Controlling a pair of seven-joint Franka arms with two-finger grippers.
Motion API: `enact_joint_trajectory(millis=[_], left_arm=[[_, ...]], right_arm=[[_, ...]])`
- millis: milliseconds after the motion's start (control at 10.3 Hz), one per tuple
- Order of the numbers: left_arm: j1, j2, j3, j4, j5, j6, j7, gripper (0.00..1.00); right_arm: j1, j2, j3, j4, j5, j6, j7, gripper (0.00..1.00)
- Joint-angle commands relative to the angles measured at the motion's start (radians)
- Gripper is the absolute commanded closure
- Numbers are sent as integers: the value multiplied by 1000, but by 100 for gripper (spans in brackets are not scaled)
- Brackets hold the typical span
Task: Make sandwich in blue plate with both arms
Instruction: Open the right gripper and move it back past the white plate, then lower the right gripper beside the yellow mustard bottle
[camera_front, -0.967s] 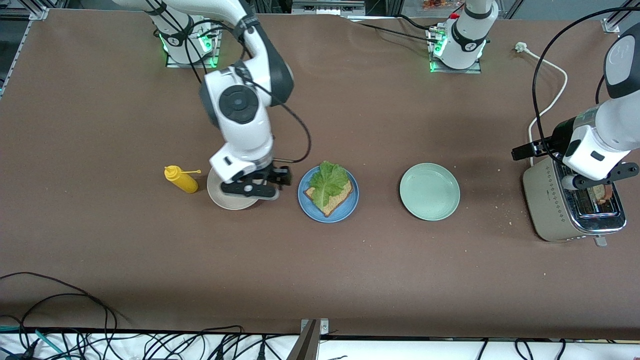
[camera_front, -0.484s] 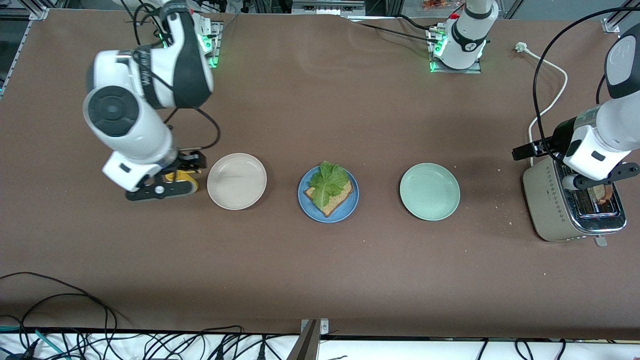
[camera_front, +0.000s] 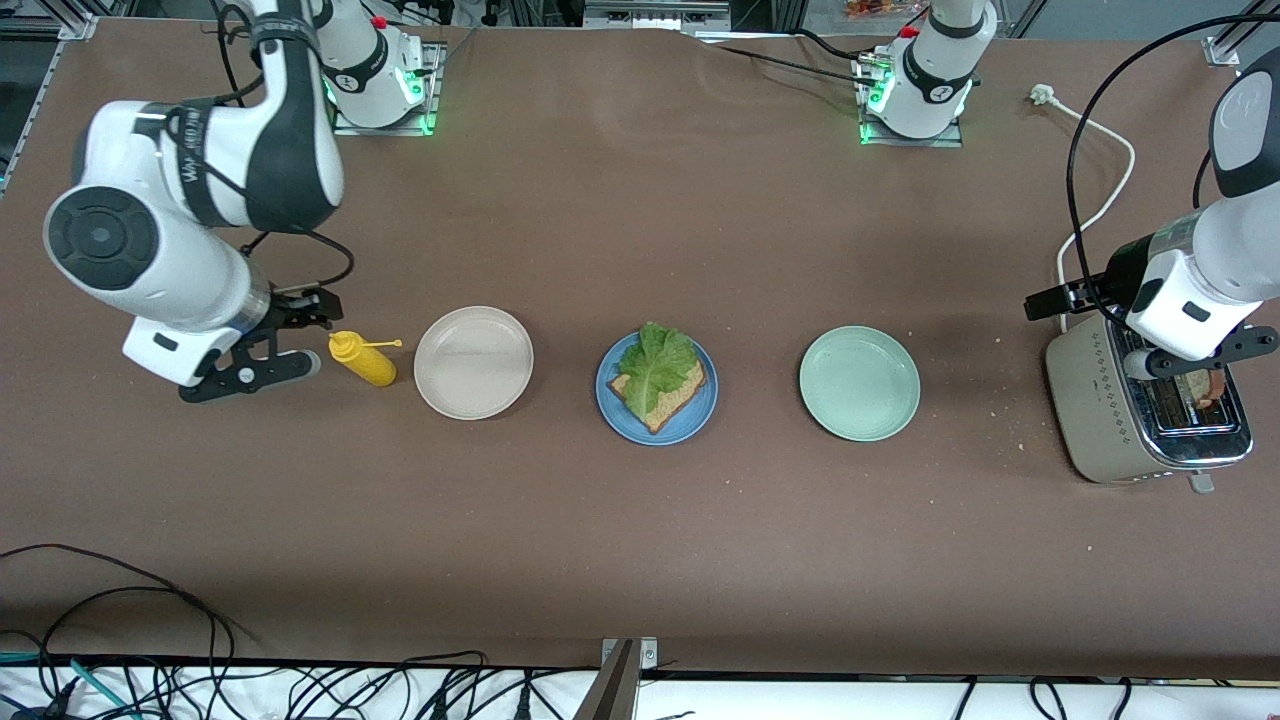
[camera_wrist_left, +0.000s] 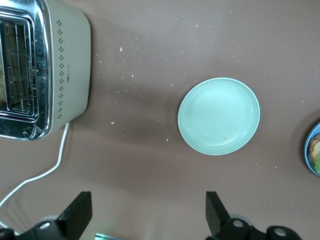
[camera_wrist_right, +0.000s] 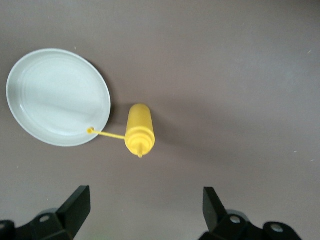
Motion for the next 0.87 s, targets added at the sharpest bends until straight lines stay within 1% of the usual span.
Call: enact_joint_trajectory(millis=[0, 193, 387, 484, 580, 774], left_arm=[[16, -7, -5, -1, 25, -11, 24, 0], [16, -11, -5, -1, 25, -10, 24, 0], [16, -12, -5, -1, 25, -11, 24, 0], [16, -14, -5, -1, 25, -11, 24, 0], [16, -14, -5, -1, 25, -11, 24, 0], [22, -14, -7, -5, 25, -11, 26, 0]], right_arm=[[-192, -211, 170, -206, -5, 57, -90, 0], [-390, -225, 317, -254, -4, 139, -226, 0], [-521, -234, 400, -321, 4, 228, -384, 0], [-582, -236, 432, -357, 13, 270, -466, 0], [-627, -236, 454, -387, 46, 311, -582, 0], [-688, -204, 459, -408, 170, 324, -844, 0]])
